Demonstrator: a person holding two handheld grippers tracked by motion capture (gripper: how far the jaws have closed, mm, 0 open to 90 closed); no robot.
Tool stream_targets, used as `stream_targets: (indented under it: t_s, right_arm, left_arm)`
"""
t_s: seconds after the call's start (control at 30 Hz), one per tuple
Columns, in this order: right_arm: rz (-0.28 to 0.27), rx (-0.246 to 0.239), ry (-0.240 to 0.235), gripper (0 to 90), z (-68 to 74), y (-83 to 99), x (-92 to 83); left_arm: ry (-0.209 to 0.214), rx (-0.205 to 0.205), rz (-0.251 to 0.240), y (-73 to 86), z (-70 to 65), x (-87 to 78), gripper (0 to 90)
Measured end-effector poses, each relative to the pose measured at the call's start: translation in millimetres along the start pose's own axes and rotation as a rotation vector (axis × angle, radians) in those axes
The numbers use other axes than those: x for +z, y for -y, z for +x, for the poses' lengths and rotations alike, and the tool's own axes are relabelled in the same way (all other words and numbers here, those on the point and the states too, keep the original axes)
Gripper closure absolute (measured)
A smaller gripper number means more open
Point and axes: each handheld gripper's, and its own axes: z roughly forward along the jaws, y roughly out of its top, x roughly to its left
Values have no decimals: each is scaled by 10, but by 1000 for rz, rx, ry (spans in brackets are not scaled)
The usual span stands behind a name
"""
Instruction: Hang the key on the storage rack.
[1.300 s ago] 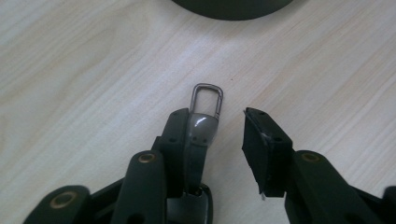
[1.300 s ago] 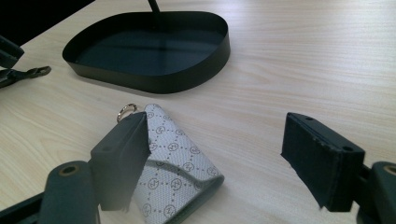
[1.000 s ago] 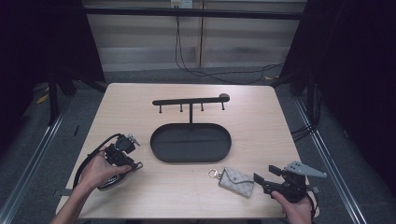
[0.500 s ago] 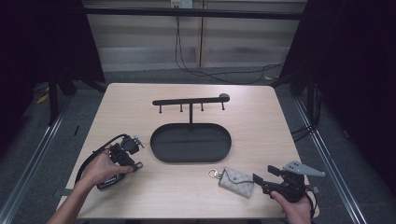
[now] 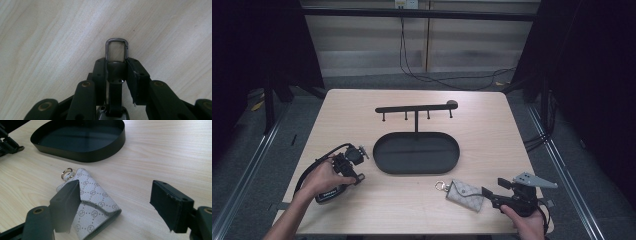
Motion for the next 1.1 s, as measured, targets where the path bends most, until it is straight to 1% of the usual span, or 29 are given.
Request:
stream_targets:
  t_s: [0.03,0.07,0.1,0.13,0.2,0.23,0.3,0.33,0.37,0.43,0.5,0.53,0.6,0.67,0.8,0.83,0.9,0.97,1.03,1.1]
  right_arm:
    - [1,-1,2,242,2,0,0]
    - [2,-1,3,242,4,1,1]
    - [6,-5,4,242,6,1,3]
    - [8,-6,4,242,8,1,4]
    - [8,-11,4,242,10,1,6]
    - [10,-14,4,242,15,1,7]
    - [13,-16,3,242,20,1,10]
    - [15,-18,3,242,20,2,12]
    - [15,-18,4,242,21,2,13]
    - [19,-19,5,242,22,2,15]
    - [19,-19,6,243,21,2,15]
    - [19,-19,6,244,20,3,15]
    - [22,-22,7,244,20,2,22]
    - [26,-24,7,244,21,1,29]
    - [26,-23,11,244,19,1,27]
    - [26,-20,11,243,18,1,26]
    - [24,-13,17,243,18,1,22]
    - [26,-14,23,243,13,2,25]
    - [27,-13,21,243,11,2,26]
    - [27,-13,21,243,12,2,26]
  left_arm:
    - [-4,8,12,-17,5,1,700]
    - [0,-1,23,-32,3,1,700]
    - [-2,4,28,-40,8,5,700]
    - [-1,-6,37,-53,1,4,699]
    - [-9,-1,54,-72,-2,7,698]
    - [-12,-9,48,-75,-12,13,698]
    - [-12,-7,60,-85,-1,8,702]
    - [-2,-19,71,-92,3,7,703]
    - [-6,-37,79,-108,8,9,705]
    - [-11,-34,107,-148,-1,14,708]
    - [-12,-52,118,-163,-2,13,709]
    - [-7,-54,114,-161,8,13,709]
    - [18,-107,87,-140,28,17,709]
    - [37,-109,84,-113,56,9,709]
    - [54,-120,83,-71,84,6,709]
    - [60,-117,88,-65,89,2,709]
    - [65,-123,85,-52,100,1,709]
    - [66,-119,84,-44,104,-5,708]
    - [70,-123,79,-38,110,-29,709]
    - [72,-136,69,-28,122,-77,709]
